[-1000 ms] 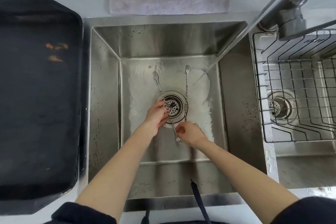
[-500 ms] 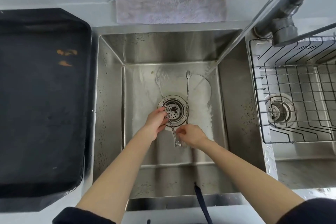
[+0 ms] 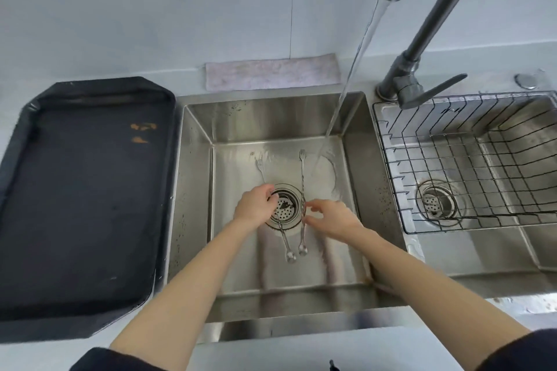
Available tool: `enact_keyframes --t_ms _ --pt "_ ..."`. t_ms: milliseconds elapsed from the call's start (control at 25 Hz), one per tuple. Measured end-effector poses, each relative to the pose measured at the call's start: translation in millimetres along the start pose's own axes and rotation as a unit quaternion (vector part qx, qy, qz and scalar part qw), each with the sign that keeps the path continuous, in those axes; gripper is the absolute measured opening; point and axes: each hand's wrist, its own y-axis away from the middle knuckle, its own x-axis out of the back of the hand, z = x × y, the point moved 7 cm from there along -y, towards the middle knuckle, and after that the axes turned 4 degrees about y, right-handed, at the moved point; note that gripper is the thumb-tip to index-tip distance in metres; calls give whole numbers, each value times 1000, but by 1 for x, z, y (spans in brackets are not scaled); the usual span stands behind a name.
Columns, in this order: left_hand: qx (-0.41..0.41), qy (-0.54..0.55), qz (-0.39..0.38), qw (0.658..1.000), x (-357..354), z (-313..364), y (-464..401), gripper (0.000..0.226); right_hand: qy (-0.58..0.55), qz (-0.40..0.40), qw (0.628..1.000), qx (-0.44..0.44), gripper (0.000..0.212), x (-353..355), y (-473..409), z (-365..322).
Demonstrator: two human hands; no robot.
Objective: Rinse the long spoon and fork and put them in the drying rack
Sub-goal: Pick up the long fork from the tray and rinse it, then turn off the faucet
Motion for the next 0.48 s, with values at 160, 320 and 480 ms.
enact_keyframes --t_ms 160,320,480 --pt "-63 -71 16 995 14 31 17 39 32 37 999 24 48 30 18 -1" --pt "-107 -157 57 980 28 64 35 39 40 89 994 45 46 60 36 0" --pt "-140 -209 97 963 37 101 56 37 38 134 988 64 44 89 55 5"
